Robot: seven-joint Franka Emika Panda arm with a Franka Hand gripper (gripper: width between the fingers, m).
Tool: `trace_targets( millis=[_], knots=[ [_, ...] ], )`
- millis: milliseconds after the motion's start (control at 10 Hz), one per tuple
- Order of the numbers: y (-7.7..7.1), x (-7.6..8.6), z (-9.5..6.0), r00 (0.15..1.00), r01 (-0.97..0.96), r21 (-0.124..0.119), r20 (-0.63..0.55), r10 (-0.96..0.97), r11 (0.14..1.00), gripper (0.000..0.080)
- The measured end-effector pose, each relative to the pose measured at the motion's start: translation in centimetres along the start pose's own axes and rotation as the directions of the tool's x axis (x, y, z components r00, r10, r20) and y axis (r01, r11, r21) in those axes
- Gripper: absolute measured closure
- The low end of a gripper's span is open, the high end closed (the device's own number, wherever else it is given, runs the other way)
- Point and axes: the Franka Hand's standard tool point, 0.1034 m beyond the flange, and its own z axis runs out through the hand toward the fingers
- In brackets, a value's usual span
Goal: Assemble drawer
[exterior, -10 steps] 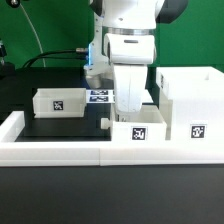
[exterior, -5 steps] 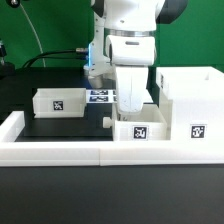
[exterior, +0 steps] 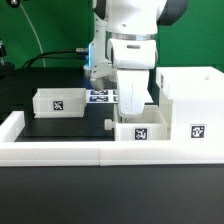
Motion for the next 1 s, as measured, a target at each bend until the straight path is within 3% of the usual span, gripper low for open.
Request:
trace_targets(
  millis=[500,1000],
  knots=[
    [1.30,-0.18,-0.56,1.000,0.001,-0.006,0.004,-0.001,1.000,0.0757],
    [1.22,-0.04,-0.29,1.000,-0.013,-0.002,0.002,0.013,1.000,0.0757]
  ],
)
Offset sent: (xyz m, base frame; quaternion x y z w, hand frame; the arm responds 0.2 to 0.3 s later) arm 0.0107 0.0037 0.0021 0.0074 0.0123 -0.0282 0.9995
